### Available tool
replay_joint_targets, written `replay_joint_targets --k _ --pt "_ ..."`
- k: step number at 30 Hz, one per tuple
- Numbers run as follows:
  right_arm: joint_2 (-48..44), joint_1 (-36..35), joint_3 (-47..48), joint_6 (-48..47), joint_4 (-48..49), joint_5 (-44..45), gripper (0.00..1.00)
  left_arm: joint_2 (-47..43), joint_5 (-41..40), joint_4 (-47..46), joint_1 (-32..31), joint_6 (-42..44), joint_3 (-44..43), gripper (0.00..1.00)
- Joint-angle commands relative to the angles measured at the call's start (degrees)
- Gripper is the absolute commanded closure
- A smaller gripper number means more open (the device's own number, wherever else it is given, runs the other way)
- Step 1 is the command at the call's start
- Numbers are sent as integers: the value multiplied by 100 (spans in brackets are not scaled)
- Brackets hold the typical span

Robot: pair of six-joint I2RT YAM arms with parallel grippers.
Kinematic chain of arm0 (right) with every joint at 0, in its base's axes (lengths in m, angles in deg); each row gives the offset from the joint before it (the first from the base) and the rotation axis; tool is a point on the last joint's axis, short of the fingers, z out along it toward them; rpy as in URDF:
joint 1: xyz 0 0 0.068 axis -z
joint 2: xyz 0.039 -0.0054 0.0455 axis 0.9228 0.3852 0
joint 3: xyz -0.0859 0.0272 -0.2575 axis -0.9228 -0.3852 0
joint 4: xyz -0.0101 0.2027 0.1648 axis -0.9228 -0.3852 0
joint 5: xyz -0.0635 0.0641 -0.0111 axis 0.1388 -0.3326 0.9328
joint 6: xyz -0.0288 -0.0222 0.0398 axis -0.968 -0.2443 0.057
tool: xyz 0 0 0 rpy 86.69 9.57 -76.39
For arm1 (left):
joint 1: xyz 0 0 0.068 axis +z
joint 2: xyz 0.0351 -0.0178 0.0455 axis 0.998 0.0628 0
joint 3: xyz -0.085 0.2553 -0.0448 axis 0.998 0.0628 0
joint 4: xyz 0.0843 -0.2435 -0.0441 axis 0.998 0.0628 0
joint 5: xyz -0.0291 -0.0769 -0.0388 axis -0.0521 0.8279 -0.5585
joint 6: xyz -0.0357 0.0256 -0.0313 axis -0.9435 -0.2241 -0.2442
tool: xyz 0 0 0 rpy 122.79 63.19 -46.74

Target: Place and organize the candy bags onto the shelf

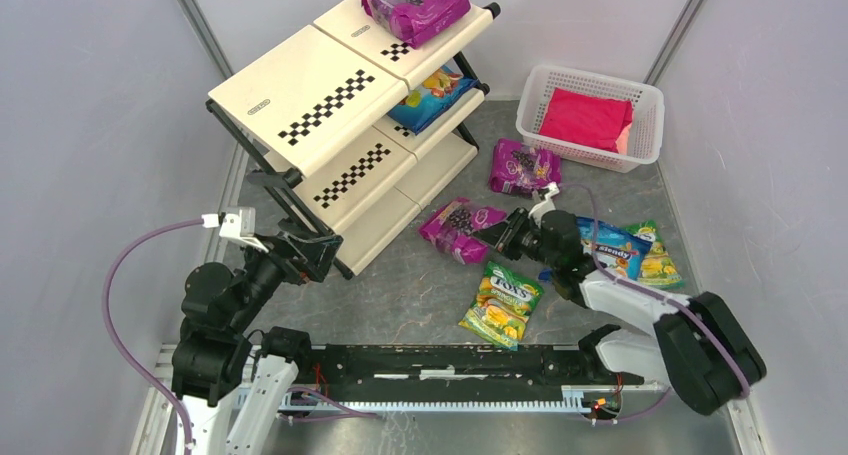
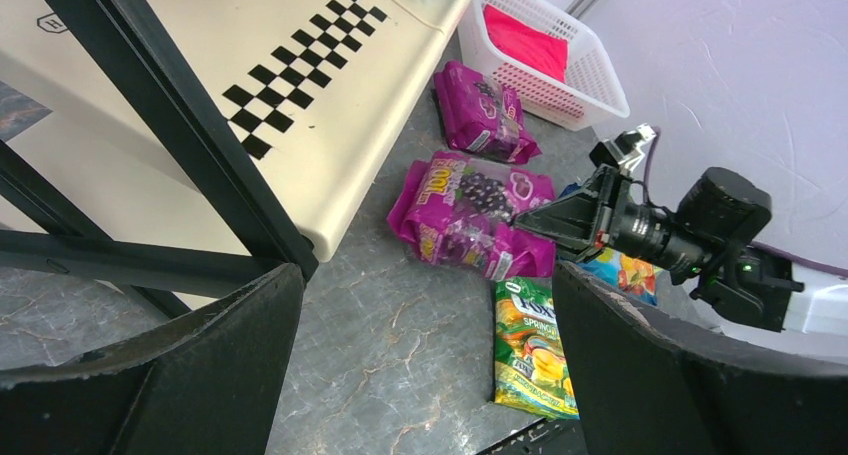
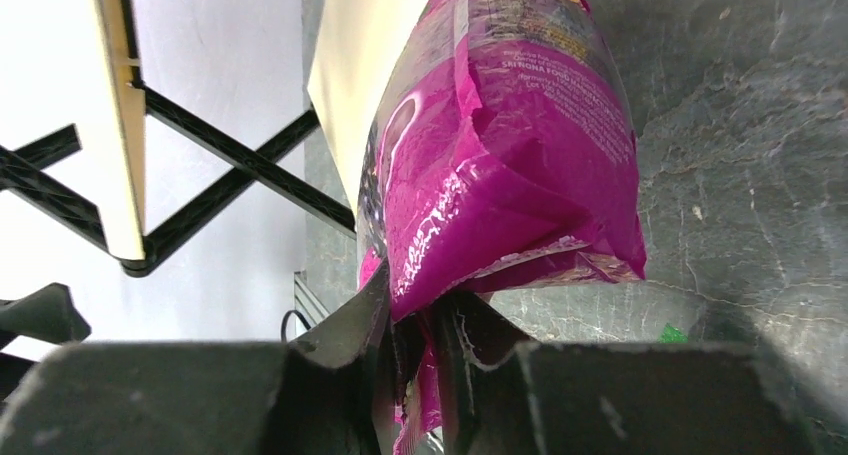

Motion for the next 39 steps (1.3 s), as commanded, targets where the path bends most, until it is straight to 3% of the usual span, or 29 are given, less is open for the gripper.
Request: replay_joint_targets --k 1,10,18,24,39 --pt "-885 302 122 -117 86 -213 91 -82 -88 -91 -4 232 20 0" --pt "-1979 542 1641 -449 -1067 -4 96 -152 -72 -90 -4 217 38 0" --pt "-1923 535 3538 -456 -997 294 96 -204 -62 -115 0 197 64 0" --pt "-1200 350 4636 -87 -387 207 99 -222 -69 -138 -4 184 83 0" --pt "1320 -1618 7089 220 243 1128 99 -306 -122 -156 -4 105 140 0"
